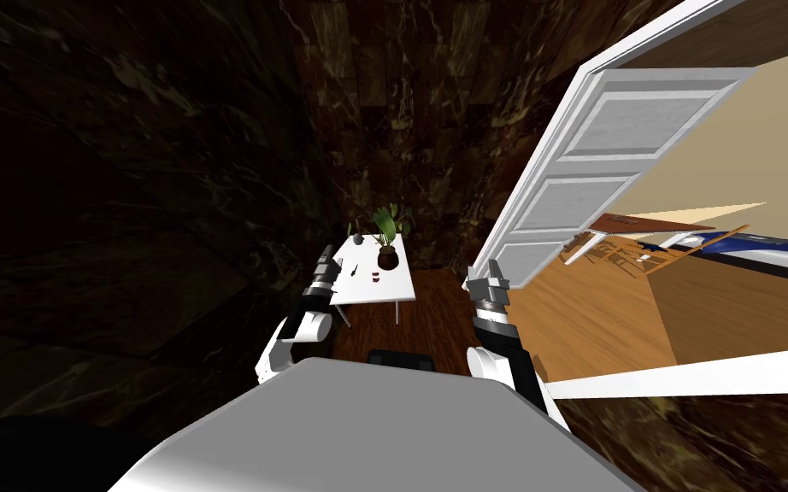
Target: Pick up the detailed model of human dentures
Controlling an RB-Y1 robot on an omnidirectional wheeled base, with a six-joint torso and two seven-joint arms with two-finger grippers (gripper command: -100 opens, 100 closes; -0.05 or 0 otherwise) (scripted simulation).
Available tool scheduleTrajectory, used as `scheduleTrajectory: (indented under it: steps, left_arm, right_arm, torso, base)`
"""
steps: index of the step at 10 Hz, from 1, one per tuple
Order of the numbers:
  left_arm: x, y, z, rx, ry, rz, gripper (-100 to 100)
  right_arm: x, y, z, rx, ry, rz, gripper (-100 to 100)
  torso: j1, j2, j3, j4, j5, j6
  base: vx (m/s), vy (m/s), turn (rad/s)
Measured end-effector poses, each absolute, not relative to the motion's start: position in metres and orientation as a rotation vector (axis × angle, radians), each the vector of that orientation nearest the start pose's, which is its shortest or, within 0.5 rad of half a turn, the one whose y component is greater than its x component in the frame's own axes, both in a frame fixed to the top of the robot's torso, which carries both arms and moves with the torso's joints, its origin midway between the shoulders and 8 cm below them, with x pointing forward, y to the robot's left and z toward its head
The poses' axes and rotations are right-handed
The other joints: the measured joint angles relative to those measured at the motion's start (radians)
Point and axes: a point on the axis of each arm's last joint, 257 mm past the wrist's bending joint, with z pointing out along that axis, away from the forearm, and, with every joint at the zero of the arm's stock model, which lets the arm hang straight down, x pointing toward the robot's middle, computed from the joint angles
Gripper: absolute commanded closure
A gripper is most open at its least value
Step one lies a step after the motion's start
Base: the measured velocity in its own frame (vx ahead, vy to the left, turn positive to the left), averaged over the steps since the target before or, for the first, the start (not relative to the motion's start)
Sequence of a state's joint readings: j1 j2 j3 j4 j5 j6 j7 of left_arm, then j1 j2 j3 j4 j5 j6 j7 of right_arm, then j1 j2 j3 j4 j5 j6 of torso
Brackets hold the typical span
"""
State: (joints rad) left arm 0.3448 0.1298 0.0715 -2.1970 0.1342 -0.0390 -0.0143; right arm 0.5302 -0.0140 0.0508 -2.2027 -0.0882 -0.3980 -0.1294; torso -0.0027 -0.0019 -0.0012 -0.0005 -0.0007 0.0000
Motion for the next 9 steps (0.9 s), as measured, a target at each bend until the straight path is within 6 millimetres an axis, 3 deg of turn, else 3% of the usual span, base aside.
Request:
scheduleTrajectory:
  steps: [4,9]
  left_arm:
    - [0.454,0.324,-0.095,-1.072,1.004,-1.155,-100]
    - [0.466,0.345,-0.135,-1.194,1.081,-1.076,-100]
  right_arm:
    - [0.371,-0.279,-0.043,0.94,0.667,1.459,0]
    - [0.371,-0.279,-0.043,0.94,0.667,1.459,0]
  torso:
    - [-0.001,-0.001,0.0,0.0,0.0,0.0]
    - [0.0,0.0,0.0,0.0,0.0,0.0]
  base:
    - [0.03,-0.048,-0.051]
    - [0.024,-0.036,-0.038]
